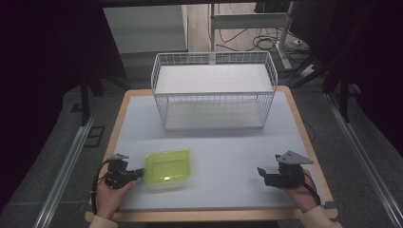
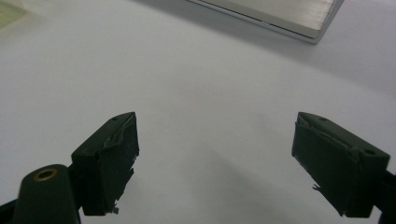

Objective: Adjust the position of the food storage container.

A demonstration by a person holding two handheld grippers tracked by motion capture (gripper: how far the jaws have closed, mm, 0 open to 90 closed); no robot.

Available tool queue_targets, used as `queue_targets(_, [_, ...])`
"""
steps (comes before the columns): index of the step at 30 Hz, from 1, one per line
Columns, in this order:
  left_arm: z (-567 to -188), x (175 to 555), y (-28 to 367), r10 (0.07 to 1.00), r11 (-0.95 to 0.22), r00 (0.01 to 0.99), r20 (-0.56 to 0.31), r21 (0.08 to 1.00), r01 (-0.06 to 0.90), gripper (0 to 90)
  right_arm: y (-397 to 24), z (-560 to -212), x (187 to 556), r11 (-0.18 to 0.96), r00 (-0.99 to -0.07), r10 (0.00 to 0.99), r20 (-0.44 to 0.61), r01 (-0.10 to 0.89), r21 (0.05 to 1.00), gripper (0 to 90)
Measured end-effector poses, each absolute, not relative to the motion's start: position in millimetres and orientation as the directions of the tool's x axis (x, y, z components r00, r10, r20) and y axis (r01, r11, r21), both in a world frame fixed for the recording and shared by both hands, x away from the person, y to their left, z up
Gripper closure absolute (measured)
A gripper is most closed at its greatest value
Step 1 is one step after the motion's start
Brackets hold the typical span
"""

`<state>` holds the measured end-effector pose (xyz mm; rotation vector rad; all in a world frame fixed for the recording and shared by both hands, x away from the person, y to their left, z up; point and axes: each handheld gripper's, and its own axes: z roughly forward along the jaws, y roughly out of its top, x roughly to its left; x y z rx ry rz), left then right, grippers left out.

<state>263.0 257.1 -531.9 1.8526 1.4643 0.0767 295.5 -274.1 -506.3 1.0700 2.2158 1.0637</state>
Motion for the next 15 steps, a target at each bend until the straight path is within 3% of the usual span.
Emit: queue_targets(15, [-533.8,268.1,248.0,0.852,-0.075,0.353,-0.387,0.577,0.813,90.0,-273.4,-506.8,295.7,0.404,-0.596,0.800,-0.070,0.449,0.796,15.2])
